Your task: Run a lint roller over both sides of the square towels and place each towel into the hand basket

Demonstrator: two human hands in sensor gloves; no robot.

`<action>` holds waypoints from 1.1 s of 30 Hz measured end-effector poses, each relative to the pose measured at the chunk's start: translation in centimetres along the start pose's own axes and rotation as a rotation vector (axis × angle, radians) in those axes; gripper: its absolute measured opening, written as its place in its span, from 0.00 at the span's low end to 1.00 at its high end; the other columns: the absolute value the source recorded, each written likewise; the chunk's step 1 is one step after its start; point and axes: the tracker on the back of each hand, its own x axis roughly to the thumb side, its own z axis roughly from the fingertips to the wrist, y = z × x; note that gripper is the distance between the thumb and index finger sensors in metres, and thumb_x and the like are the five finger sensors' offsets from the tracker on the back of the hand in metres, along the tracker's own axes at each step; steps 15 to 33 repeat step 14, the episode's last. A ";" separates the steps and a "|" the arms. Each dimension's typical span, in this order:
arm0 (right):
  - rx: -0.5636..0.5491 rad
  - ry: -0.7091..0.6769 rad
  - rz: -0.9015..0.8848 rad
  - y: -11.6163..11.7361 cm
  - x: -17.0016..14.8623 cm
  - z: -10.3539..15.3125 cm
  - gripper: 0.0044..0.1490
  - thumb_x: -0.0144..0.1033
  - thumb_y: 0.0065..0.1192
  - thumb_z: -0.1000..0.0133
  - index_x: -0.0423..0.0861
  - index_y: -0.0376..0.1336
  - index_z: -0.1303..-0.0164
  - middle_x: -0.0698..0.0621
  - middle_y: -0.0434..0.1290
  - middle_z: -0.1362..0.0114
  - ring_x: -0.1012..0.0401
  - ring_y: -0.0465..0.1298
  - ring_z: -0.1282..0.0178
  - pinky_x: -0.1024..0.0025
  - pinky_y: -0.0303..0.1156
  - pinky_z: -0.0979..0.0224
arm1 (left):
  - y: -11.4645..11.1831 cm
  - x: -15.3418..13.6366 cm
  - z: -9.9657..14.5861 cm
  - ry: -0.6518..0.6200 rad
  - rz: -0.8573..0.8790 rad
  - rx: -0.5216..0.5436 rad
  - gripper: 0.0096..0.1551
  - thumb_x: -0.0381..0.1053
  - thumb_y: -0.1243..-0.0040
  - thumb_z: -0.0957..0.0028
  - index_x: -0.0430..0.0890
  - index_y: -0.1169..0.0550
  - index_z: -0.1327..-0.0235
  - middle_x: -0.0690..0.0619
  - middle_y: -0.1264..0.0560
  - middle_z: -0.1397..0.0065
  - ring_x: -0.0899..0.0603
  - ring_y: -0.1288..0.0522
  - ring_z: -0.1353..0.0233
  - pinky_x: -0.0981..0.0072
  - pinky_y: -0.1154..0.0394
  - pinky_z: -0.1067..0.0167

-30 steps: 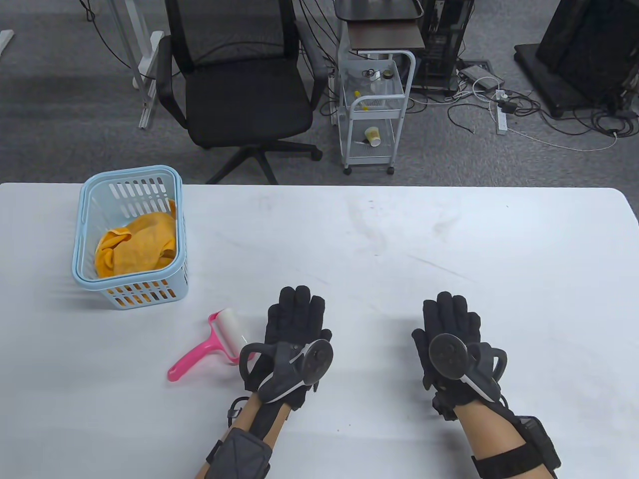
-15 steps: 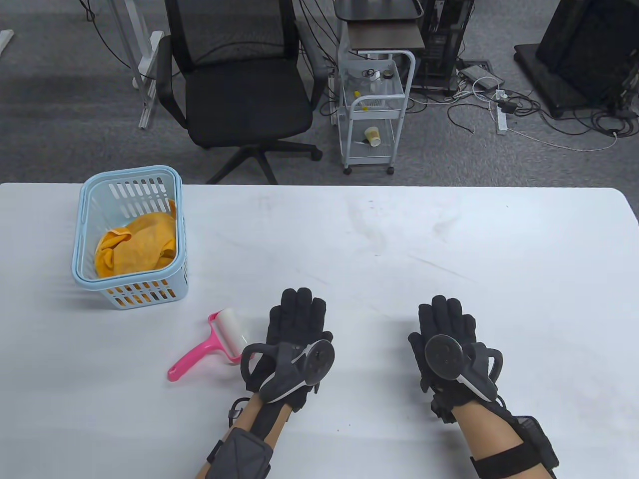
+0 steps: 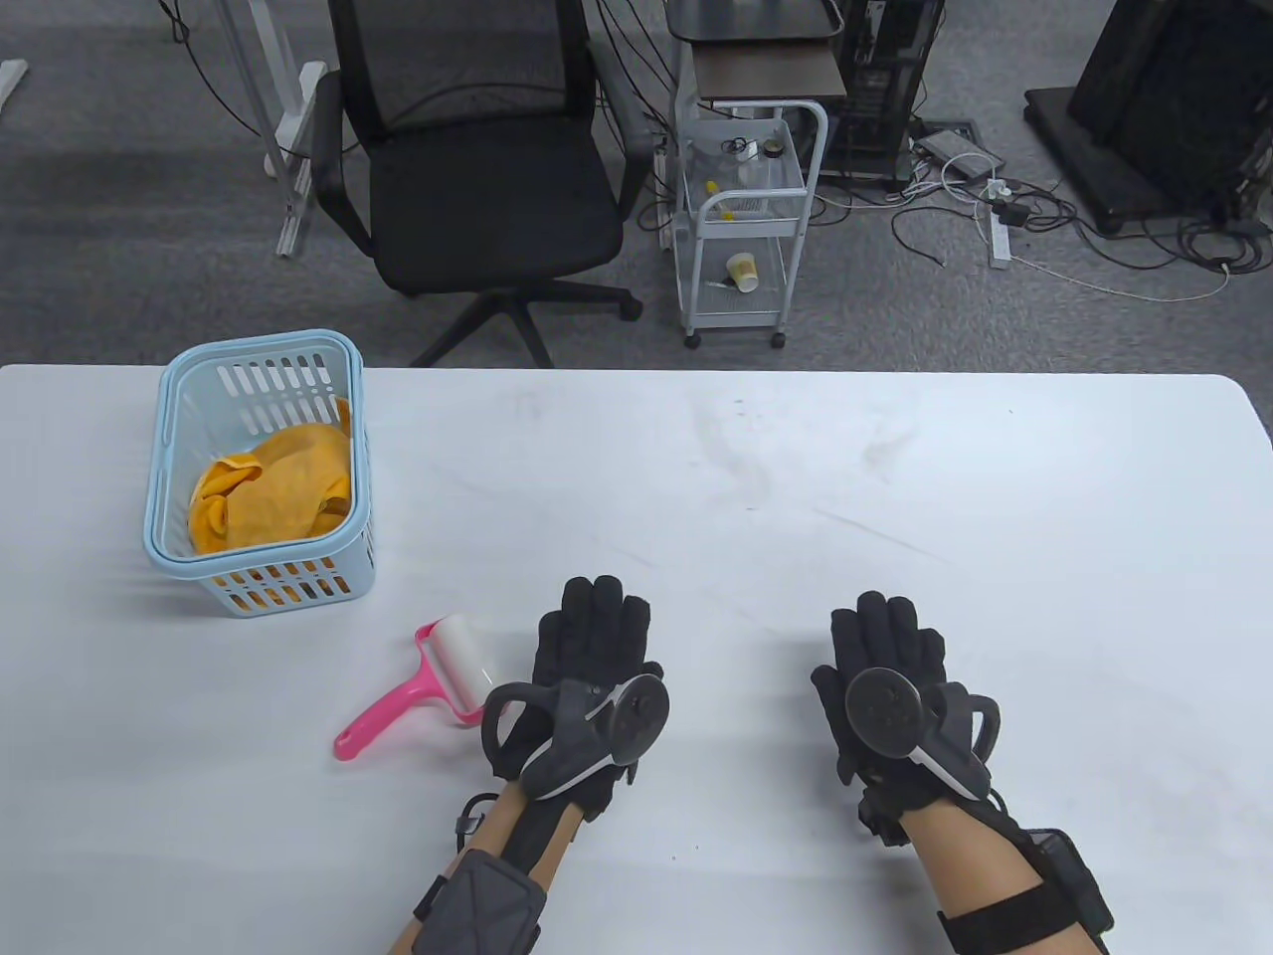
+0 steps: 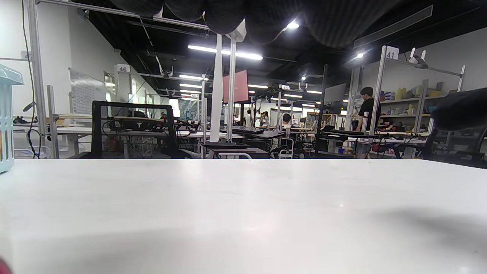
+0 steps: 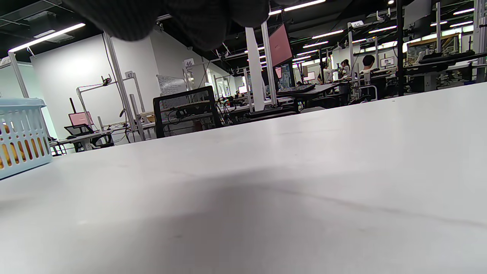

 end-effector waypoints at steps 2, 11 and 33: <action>-0.003 -0.003 -0.002 -0.1 0.1 0.0 0.42 0.52 0.46 0.39 0.42 0.51 0.18 0.41 0.46 0.15 0.42 0.40 0.19 0.36 0.47 0.25 | 0.0 0.0 0.0 0.001 0.000 -0.005 0.34 0.58 0.51 0.43 0.50 0.37 0.23 0.43 0.48 0.14 0.31 0.52 0.17 0.36 0.45 0.28; 0.012 -0.013 -0.006 0.1 0.1 0.0 0.42 0.52 0.47 0.39 0.42 0.51 0.18 0.41 0.46 0.16 0.42 0.40 0.19 0.36 0.47 0.25 | -0.1 -0.1 0.0 0.004 0.003 -0.010 0.34 0.58 0.51 0.43 0.50 0.37 0.23 0.43 0.48 0.14 0.31 0.52 0.17 0.36 0.45 0.28; 0.008 -0.017 -0.002 0.0 0.2 0.0 0.42 0.52 0.47 0.39 0.42 0.52 0.18 0.41 0.46 0.15 0.42 0.40 0.19 0.36 0.47 0.25 | -0.1 0.0 -0.1 0.004 0.002 -0.014 0.34 0.58 0.51 0.43 0.49 0.37 0.24 0.43 0.48 0.14 0.31 0.52 0.17 0.36 0.45 0.28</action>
